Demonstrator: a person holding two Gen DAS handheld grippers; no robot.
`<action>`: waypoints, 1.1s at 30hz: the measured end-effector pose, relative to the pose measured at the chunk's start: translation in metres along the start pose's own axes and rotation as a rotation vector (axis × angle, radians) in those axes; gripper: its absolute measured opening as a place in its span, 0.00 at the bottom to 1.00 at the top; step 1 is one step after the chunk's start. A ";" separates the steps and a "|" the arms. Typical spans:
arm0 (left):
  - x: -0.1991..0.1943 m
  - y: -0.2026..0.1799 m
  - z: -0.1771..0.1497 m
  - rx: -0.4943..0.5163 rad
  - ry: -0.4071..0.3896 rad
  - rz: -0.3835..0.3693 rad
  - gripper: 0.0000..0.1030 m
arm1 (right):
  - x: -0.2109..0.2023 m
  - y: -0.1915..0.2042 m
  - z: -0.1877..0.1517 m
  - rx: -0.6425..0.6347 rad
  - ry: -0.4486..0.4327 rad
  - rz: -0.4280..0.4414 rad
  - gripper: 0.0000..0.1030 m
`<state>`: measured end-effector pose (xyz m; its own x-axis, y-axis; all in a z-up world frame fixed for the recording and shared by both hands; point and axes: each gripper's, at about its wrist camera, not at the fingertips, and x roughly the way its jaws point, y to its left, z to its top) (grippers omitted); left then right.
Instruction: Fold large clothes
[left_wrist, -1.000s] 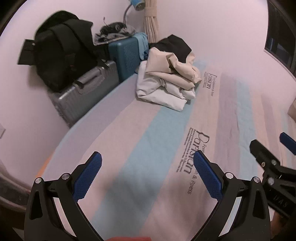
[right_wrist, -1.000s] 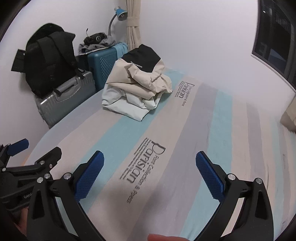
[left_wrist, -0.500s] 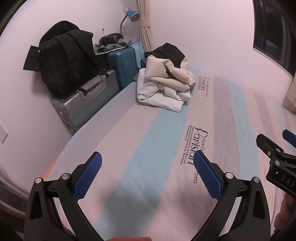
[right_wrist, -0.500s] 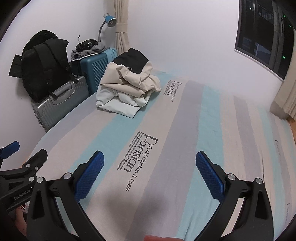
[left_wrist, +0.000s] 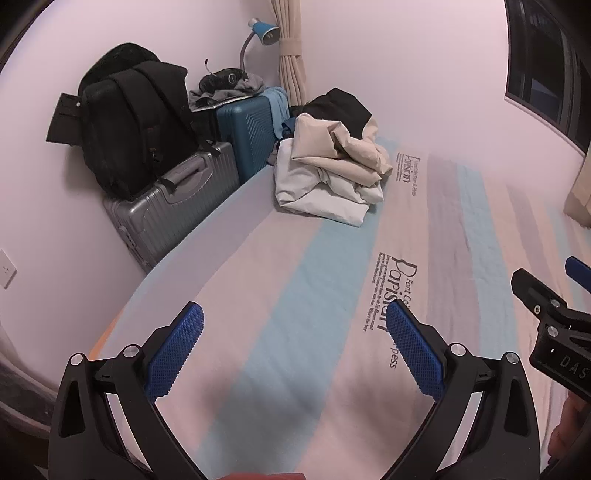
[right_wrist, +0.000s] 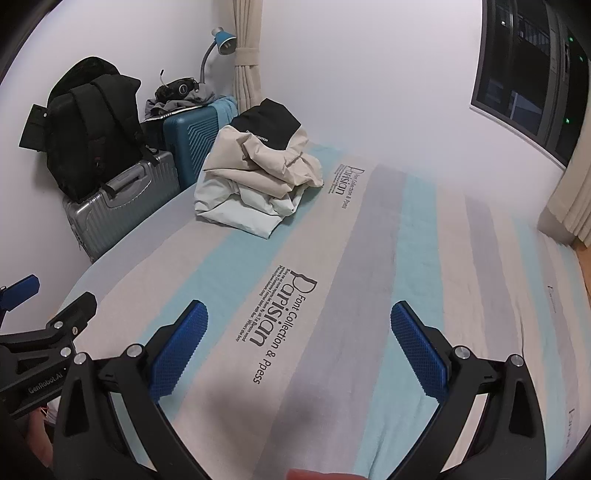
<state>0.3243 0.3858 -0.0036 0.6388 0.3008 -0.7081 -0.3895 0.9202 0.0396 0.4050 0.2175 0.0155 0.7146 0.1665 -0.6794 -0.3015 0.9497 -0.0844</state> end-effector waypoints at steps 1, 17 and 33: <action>0.001 0.001 0.000 -0.002 0.002 -0.003 0.94 | 0.000 -0.001 0.000 0.000 0.001 0.000 0.93; -0.004 0.001 -0.001 0.005 0.002 -0.021 0.94 | -0.004 -0.004 -0.001 -0.006 0.005 -0.001 0.93; -0.007 0.004 -0.001 -0.014 0.004 -0.038 0.94 | -0.006 -0.003 -0.004 -0.007 0.002 -0.004 0.93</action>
<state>0.3179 0.3877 0.0008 0.6505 0.2644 -0.7120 -0.3738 0.9275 0.0028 0.3988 0.2120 0.0171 0.7146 0.1623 -0.6804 -0.3030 0.9485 -0.0921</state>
